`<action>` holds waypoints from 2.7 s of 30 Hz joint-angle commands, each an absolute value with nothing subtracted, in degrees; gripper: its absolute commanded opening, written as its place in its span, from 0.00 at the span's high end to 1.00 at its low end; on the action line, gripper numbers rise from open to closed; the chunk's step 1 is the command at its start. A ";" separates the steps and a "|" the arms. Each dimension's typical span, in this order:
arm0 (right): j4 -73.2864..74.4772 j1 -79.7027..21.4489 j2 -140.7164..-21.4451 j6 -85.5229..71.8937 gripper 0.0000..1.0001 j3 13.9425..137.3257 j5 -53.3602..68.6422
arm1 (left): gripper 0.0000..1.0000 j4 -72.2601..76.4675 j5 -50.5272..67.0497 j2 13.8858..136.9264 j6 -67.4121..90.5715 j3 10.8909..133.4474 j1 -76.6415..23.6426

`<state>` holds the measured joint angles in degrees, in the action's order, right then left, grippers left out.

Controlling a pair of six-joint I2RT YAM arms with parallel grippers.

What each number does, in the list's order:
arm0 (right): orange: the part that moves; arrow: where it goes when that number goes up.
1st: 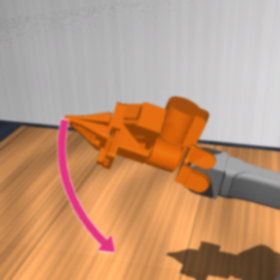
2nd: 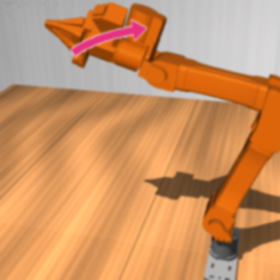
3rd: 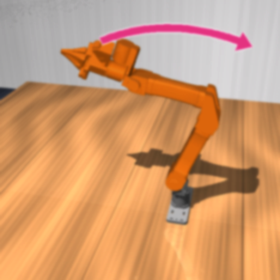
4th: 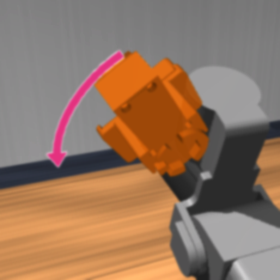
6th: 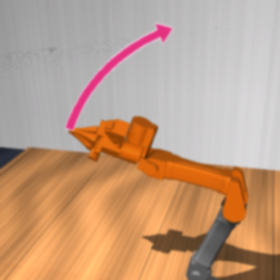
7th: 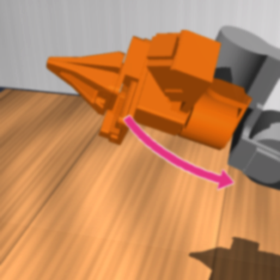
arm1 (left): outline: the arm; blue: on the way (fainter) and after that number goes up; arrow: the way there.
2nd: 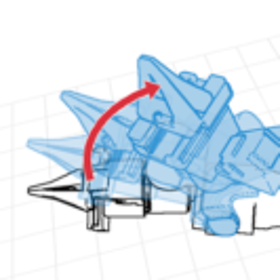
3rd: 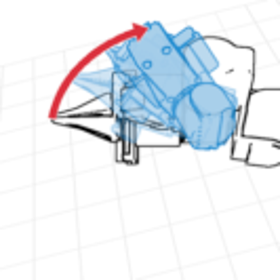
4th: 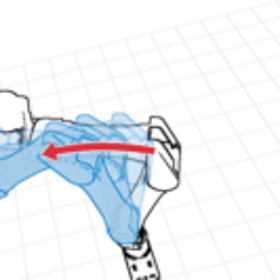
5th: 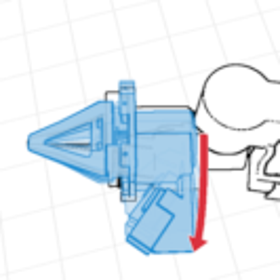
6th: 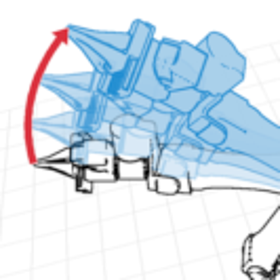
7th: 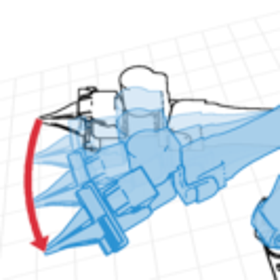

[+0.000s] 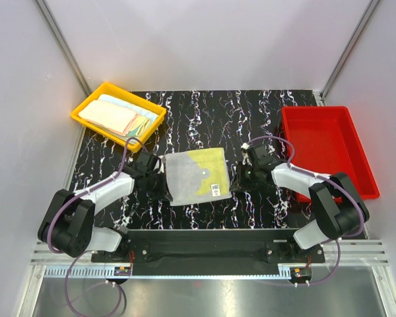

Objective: Fold and stack the towels
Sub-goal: Fold the towel

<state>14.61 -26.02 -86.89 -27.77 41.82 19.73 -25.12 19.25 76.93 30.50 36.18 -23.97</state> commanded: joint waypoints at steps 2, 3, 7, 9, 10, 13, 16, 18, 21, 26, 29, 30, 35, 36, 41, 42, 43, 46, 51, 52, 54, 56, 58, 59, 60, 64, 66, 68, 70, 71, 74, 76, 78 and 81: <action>16.26 -29.35 -86.39 -30.14 0.72 43.86 14.33 | 1.00 -23.11 18.98 75.41 30.85 35.95 -24.35; 16.26 -29.79 -87.09 -30.32 0.72 43.86 13.11 | 1.00 -23.03 18.90 75.32 30.76 36.03 -24.26; 16.79 -32.25 -88.77 -31.11 0.72 44.30 10.20 | 1.00 -23.38 18.90 74.88 30.85 36.04 -24.26; 16.70 -33.13 -89.64 -31.29 0.73 44.56 10.11 | 1.00 -23.64 18.63 74.62 30.67 36.21 -24.34; 16.79 -33.57 -89.82 -31.29 0.73 44.91 9.76 | 1.00 -23.64 18.55 74.62 30.67 36.12 -24.26; 17.40 -34.19 -90.18 -31.38 0.85 45.35 8.27 | 1.00 -23.82 18.02 74.53 30.76 35.95 -24.35; 18.80 -34.37 -89.74 -31.64 0.91 45.96 6.86 | 1.00 -24.08 17.67 74.62 30.67 36.30 -24.35; 20.73 -34.54 -89.39 -31.38 0.80 46.67 5.37 | 1.00 -24.08 17.84 74.71 30.59 36.47 -24.34; 23.02 -34.98 -88.16 -31.46 0.72 47.81 3.61 | 1.00 -24.17 17.84 75.06 30.59 36.56 -24.34; 24.52 -35.68 -86.05 -31.90 0.71 48.95 3.08 | 1.00 -23.99 17.75 74.97 30.59 36.30 -24.35; 24.61 -36.30 -86.04 -32.17 0.72 49.39 2.81 | 1.00 -23.91 17.75 74.79 30.59 36.04 -24.26; 24.44 -36.65 -85.96 -32.43 0.72 49.48 2.73 | 1.00 -23.99 17.75 74.71 30.50 36.04 -24.34; 23.12 -37.53 -87.36 -32.70 0.72 49.22 3.08 | 1.00 -23.99 17.75 74.44 30.41 35.77 -24.26; 23.03 -37.62 -87.71 -32.87 0.72 49.13 2.90 | 1.00 -23.99 17.84 74.36 30.41 35.77 -24.34; 22.24 -38.14 -89.12 -32.96 0.73 48.96 3.07 | 1.00 -24.52 17.40 74.00 30.41 36.30 -24.26; 22.06 -38.32 -89.30 -32.87 0.74 48.96 2.99 | 1.00 -24.61 17.40 74.00 30.41 36.21 -24.34; 22.15 -38.32 -89.47 -32.70 0.74 49.04 2.90 | 1.00 -24.61 17.40 73.92 30.41 36.30 -24.26; 22.06 -38.41 -90.00 -32.61 0.75 49.13 2.90 | 1.00 -24.43 17.58 73.92 30.50 36.21 -24.26; 22.67 -38.67 -89.65 -32.43 0.91 49.83 2.72 | 1.00 -24.26 17.58 74.00 30.67 36.21 -24.35; 23.20 -38.67 -89.47 -32.43 0.96 50.09 2.64 | 1.00 -24.43 17.58 73.74 30.67 36.30 -24.26; 24.25 -38.76 -88.25 -32.17 1.00 51.67 2.72 | 1.00 -25.48 16.88 73.57 30.76 37.00 -24.34; 26.62 -38.76 -87.02 -31.73 1.00 53.25 1.85 | 1.00 -27.06 16.09 73.04 30.94 38.75 -24.26; 29.34 -38.76 -86.31 -30.85 1.00 55.54 0.97 | 1.00 -29.17 15.56 71.21 31.29 40.33 -24.43; 29.96 -38.67 -85.53 -30.68 1.00 56.07 0.36 | 1.00 -29.88 14.86 70.32 31.81 40.78 -24.69; 30.49 -38.76 -85.26 -29.89 1.00 56.68 0.44 | 1.00 -30.84 14.51 68.66 31.99 41.04 -24.87; 29.98 -38.67 -84.81 -29.00 1.00 54.76 -2.81 | 1.00 -29.71 14.85 66.01 34.53 38.95 -25.92; 26.74 -38.67 -85.08 -29.09 1.00 52.04 -2.99 | 1.00 -26.64 14.85 64.95 35.76 35.43 -26.98; 24.97 -38.76 -85.86 -29.09 1.00 50.28 -2.29 | 1.00 -22.35 16.17 64.60 37.79 32.97 -28.03; 23.48 -38.76 -86.57 -29.35 1.00 48.87 -2.11 | 1.00 -20.49 16.09 64.77 39.10 30.59 -28.91; 22.86 -38.76 -86.75 -29.36 1.00 48.00 -2.02 | 1.00 -19.52 16.00 65.12 39.29 30.06 -29.44; 22.24 -38.76 -86.75 -29.27 1.00 47.46 -2.64 | 1.00 -18.99 15.47 66.71 39.20 29.18 -29.71; 22.59 -38.76 -86.66 -29.27 1.00 47.37 -2.46 | 1.00 -19.42 14.51 67.32 38.85 29.09 -29.79; 22.33 -38.67 -86.66 -29.27 1.00 47.11 -2.11 | 1.00 -18.99 14.68 67.50 38.76 28.83 -30.06; 22.15 -38.76 -86.57 -29.71 1.00 46.49 -2.02 | 1.00 -19.07 14.85 67.06 38.76 28.74 -30.50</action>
<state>23.94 -38.28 -86.91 -29.82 47.07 -0.47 -21.74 15.84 67.29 38.46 29.08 -29.98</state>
